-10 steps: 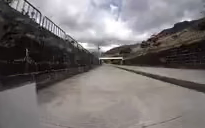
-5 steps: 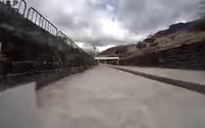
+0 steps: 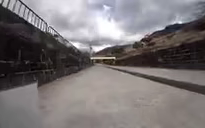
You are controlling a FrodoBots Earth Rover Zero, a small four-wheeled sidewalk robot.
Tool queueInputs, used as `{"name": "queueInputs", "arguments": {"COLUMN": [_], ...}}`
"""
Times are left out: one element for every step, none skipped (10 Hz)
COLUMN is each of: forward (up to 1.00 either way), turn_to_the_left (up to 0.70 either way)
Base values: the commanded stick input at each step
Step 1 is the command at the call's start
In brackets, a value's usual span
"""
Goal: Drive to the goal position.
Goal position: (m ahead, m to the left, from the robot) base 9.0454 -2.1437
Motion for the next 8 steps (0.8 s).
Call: {"name": "queueInputs", "arguments": {"forward": [1.0, 1.0, 1.0, 1.0, 1.0, 1.0, 1.0, 1.0], "turn_to_the_left": [0.0, -0.02, -0.17, -0.27, -0.27, 0.0, 0.0, 0.0]}}
